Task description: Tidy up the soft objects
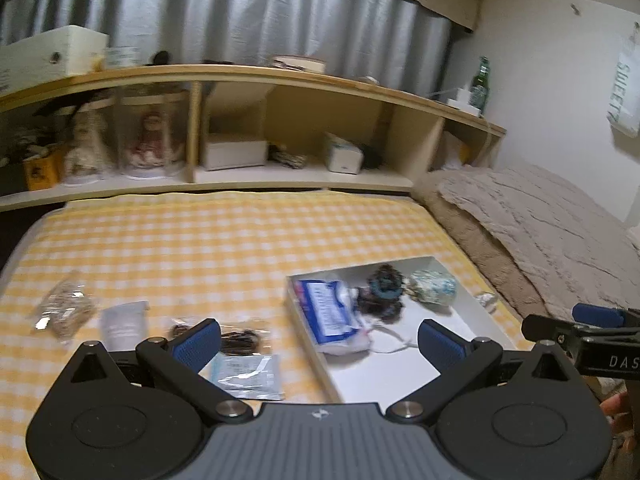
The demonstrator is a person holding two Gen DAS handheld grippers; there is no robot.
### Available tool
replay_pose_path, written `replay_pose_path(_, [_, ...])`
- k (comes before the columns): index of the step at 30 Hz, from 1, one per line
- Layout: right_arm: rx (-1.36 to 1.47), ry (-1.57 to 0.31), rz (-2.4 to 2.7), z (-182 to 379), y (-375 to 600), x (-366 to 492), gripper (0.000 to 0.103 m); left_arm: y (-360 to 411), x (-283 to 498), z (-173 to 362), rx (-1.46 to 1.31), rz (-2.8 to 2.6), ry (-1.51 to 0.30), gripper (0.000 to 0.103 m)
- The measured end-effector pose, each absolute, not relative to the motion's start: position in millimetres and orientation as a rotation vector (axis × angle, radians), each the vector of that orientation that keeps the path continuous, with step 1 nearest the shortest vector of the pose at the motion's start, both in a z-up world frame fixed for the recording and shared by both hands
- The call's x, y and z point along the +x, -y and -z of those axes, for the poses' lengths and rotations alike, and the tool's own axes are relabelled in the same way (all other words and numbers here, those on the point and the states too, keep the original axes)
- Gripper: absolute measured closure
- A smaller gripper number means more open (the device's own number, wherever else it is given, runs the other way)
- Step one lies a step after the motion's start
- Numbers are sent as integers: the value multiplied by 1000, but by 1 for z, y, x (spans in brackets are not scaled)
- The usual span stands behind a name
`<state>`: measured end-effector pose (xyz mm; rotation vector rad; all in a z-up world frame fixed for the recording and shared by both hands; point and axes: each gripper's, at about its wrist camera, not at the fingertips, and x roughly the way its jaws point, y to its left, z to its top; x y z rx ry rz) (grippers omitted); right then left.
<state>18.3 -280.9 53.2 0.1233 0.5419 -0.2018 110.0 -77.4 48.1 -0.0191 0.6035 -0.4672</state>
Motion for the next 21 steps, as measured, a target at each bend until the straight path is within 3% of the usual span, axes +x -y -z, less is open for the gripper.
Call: replay_pose_path(21, [98, -594, -74, -52, 156, 109, 0, -59, 139, -54, -46, 135, -633, 0])
